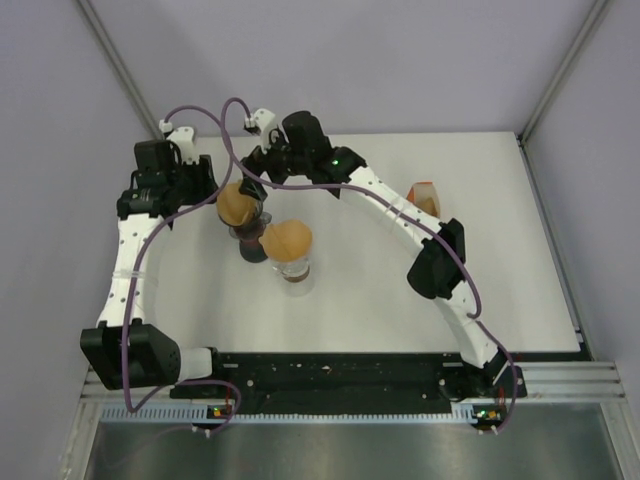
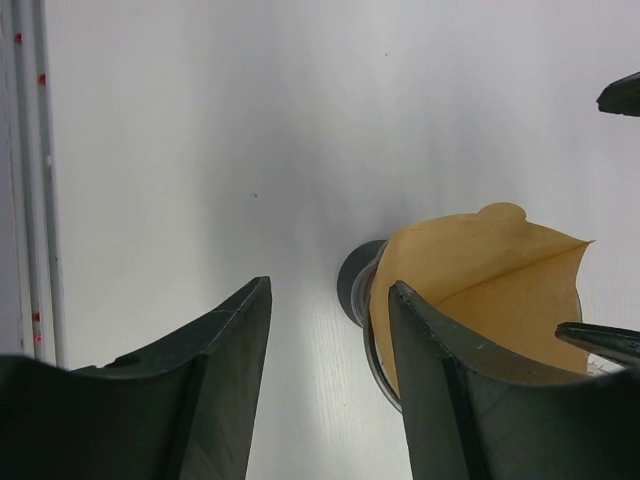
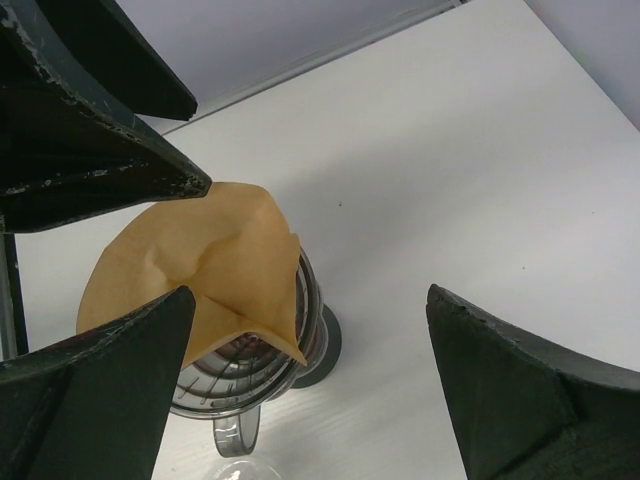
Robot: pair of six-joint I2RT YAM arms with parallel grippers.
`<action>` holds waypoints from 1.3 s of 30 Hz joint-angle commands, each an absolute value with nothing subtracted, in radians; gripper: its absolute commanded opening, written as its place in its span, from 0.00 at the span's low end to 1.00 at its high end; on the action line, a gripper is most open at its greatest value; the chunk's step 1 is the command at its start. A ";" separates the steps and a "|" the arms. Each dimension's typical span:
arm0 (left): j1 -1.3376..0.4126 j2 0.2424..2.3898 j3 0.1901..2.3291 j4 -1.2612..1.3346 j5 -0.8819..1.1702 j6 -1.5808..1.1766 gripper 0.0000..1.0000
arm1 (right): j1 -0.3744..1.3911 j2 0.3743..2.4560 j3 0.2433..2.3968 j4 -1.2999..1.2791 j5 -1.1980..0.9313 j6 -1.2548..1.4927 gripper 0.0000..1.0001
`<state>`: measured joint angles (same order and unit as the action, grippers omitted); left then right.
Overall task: Place the coffee filter in the dripper
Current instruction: Adjust the coffee filter in the coffee dripper.
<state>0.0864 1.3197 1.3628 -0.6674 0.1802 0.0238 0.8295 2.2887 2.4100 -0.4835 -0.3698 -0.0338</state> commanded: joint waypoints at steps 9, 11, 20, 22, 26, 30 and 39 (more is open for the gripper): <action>0.091 1.290 1.284 -0.549 0.278 0.003 0.47 | 0.862 2.290 2.390 -0.482 -0.318 -0.089 0.94; 0.091 1.287 1.275 -0.551 0.275 0.003 0.46 | 0.864 2.295 2.387 -0.509 -0.308 -0.106 0.93; 0.090 1.279 1.236 -0.557 0.296 0.011 0.43 | 0.871 2.347 2.439 -0.589 -0.308 -0.126 0.80; 0.091 1.281 1.232 -0.560 0.298 0.014 0.43 | 0.876 2.353 2.442 -0.594 -0.314 -0.127 0.76; 0.091 1.278 1.224 -0.563 0.314 0.015 0.42 | 0.884 2.367 2.444 -0.600 -0.314 -0.132 0.68; 0.091 1.281 1.220 -0.563 0.325 0.015 0.41 | 0.888 2.382 2.470 -0.604 -0.316 -0.130 0.56; 0.089 1.285 1.215 -0.574 0.328 0.018 0.34 | 0.905 2.422 2.542 -0.606 -0.334 -0.124 0.31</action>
